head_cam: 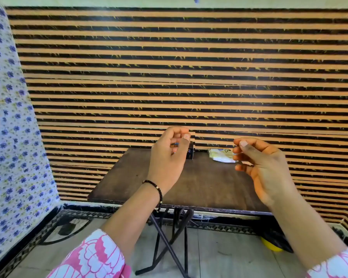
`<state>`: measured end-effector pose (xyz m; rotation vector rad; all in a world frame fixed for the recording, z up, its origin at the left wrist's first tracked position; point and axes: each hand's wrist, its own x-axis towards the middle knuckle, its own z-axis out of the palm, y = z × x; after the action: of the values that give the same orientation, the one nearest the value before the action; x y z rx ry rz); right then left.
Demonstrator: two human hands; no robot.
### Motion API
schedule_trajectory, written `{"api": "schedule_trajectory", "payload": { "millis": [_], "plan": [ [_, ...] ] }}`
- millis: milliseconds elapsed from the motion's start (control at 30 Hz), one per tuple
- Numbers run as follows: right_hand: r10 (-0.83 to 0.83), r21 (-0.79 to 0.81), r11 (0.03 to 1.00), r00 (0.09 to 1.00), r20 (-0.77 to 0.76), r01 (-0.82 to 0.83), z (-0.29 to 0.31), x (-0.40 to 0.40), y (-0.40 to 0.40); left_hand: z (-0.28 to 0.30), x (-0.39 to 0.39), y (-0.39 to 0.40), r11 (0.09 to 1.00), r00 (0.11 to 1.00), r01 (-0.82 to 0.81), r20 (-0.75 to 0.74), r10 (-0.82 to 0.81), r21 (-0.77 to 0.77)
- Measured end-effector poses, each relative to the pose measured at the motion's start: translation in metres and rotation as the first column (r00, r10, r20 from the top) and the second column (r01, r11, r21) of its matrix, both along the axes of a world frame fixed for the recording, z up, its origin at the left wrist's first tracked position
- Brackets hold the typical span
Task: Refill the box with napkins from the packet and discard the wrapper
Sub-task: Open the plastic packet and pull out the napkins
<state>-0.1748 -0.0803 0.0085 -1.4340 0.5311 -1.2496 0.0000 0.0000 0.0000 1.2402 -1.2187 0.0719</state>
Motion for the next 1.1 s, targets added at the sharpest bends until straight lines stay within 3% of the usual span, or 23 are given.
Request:
{"api": "schedule_trajectory", "payload": {
  "millis": [500, 800, 1100],
  "plan": [
    [-0.103, 0.363, 0.924, 0.993, -0.06, 0.118, -0.099, 0.096, -0.153, -0.096, 0.121, -0.166, 0.967, 0.973, 0.054, -0.232, 0.005, 0.248],
    [-0.172, 0.498, 0.841, 0.977, -0.128, 0.214, -0.15, 0.109, -0.232, -0.141, 0.133, -0.263, 0.914, 0.941, 0.149, -0.338, -0.013, 0.379],
    [-0.163, 0.551, 0.812, 0.981, -0.105, 0.194, -0.163, 0.127, -0.387, -0.163, 0.131, -0.405, 0.89, 0.928, 0.172, -0.373, -0.002, 0.421]
  ]
}}
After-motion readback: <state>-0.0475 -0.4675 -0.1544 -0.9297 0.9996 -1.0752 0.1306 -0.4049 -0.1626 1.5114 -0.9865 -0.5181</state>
